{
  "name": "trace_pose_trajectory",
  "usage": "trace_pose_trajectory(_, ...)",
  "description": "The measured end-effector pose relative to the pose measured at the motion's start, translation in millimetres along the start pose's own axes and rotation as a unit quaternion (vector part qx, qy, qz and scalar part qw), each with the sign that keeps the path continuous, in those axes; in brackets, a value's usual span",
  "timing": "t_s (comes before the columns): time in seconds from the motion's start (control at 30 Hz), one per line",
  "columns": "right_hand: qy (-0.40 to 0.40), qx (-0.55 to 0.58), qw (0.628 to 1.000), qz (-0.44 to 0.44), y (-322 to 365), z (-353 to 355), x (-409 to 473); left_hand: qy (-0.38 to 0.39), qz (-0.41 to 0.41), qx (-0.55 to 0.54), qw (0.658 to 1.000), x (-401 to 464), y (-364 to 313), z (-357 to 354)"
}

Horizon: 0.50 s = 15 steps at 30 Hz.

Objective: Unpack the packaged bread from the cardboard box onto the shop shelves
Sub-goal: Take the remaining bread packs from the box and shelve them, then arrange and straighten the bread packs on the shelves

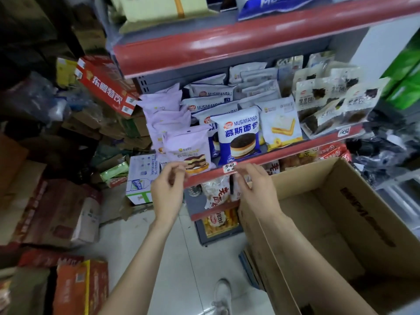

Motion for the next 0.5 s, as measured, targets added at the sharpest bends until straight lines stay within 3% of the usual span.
trace_pose_trajectory(0.07, 0.024, -0.034, 0.999, 0.013, -14.9, 21.8, -16.5, 0.091, -0.002, 0.112, 0.990, -8.9, -15.4, -31.0)
trace_pose_trajectory(0.17, 0.082, -0.082, 0.993, 0.016, -51.4, 50.5, -47.1, 0.212, -0.002, 0.243, 0.946, -30.0, -30.3, -85.6)
trace_pose_trajectory(0.37, 0.214, -0.133, 0.966, -0.061, -166.7, 106.3, -115.1, 0.315, 0.046, 0.270, 0.909, -96.6, -25.4, -207.1)
trace_pose_trajectory(0.5, 0.294, -0.167, 0.938, -0.070, -234.8, 151.5, -152.8, 0.409, 0.045, 0.328, 0.851, -127.2, -34.0, -289.1)
Point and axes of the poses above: each hand's wrist, its own x-axis towards the middle knuckle, its own z-axis out of the back of the hand, y = z × x, the point moved 8 cm from there along x, towards the middle knuckle, and after that the axes turned 10 degrees about y, right-handed, at the moved point
